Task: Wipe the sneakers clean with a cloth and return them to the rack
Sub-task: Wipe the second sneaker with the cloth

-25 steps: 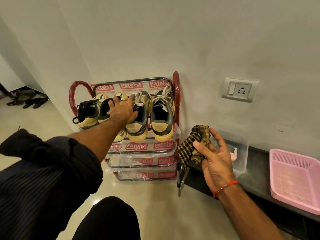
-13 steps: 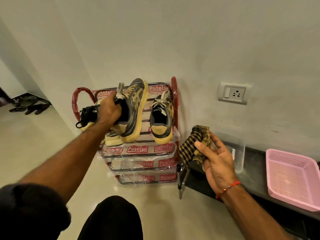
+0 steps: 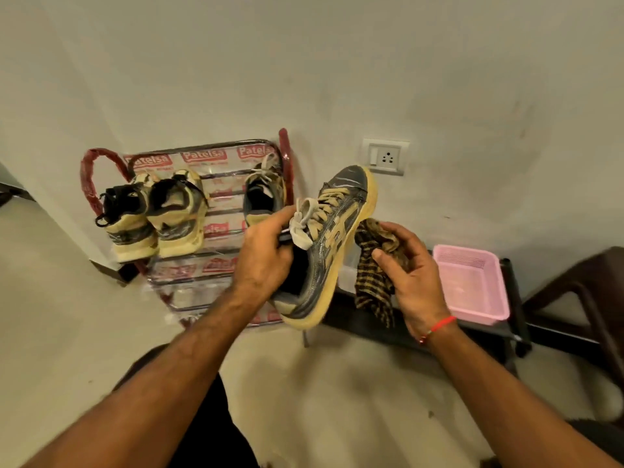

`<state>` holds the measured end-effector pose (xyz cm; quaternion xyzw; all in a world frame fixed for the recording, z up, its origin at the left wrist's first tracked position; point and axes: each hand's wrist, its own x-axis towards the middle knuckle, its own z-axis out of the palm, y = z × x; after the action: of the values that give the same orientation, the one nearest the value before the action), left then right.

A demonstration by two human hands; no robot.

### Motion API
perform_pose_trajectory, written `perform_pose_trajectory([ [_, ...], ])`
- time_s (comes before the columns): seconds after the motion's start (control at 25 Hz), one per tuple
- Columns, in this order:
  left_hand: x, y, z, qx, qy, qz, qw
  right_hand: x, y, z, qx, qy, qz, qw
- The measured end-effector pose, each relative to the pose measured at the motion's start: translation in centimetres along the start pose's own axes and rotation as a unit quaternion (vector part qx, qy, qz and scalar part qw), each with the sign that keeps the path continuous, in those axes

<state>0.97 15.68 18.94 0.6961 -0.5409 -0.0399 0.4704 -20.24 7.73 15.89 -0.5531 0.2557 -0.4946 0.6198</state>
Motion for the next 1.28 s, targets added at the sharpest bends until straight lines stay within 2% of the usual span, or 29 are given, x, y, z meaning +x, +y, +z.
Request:
perform_pose_trajectory([
  [0.12, -2.2, 0.4, 3.9, -0.054, -0.053, -0.009, 0.997, -1.9, 1.7, -1.9, -0.046, 0.023, -0.01, 0.999],
  [0.36, -4.2, -1.0, 8.4, -0.12, -0.143, -0.02, 0.982, -4.2, 3.6, -4.6, -0.081, 0.05, 0.054, 0.994],
  [0.56, -4.3, -2.6, 10.0, -0.166, -0.161, -0.058, 0.971, -4.1, 4.9, -5.7, -0.115, 0.033, 0.073, 0.99],
  [0.68, -3.4, -4.3, 10.2, -0.19, -0.185, -0.083, 0.961, -4.2, 5.6, -5.7, -0.244, 0.0, -0.001, 0.97],
  [0.76, -3.2, -5.0, 10.4, -0.195, -0.197, -0.092, 0.956, -4.9, 5.9, -4.9, -0.349, -0.056, -0.091, 0.931],
  [0.84, -3.2, -5.2, 10.8, -0.2, -0.201, -0.094, 0.954, -5.1, 6.0, -5.0, -0.431, -0.117, -0.178, 0.877],
  [0.88, -3.3, -5.2, 11.0, -0.202, -0.203, -0.094, 0.954, -4.6, 6.2, -5.8, -0.47, -0.133, -0.207, 0.848],
  [0.92, -3.3, -5.0, 11.2, -0.199, -0.205, -0.092, 0.954, -3.7, 6.3, -6.7, -0.492, -0.124, -0.214, 0.835],
  [1.04, -3.3, -4.6, 11.8, -0.175, -0.203, -0.083, 0.96, -2.2, 5.9, -7.4, -0.471, -0.033, -0.154, 0.868],
  [1.08, -3.2, -4.6, 11.9, -0.178, -0.2, -0.081, 0.96, -2.6, 5.7, -6.5, -0.452, -0.042, -0.159, 0.877],
  [1.12, -3.2, -4.7, 11.9, -0.186, -0.199, -0.083, 0.959, -3.3, 5.6, -5.3, -0.442, -0.084, -0.18, 0.875],
  [1.2, -3.2, -4.8, 11.8, -0.205, -0.211, -0.085, 0.952, -5.0, 5.5, -3.7, -0.451, -0.187, -0.239, 0.839],
  [1.28, -3.2, -4.8, 11.8, -0.208, -0.235, -0.08, 0.946, -4.3, 5.5, -4.6, -0.478, -0.214, -0.263, 0.811],
])
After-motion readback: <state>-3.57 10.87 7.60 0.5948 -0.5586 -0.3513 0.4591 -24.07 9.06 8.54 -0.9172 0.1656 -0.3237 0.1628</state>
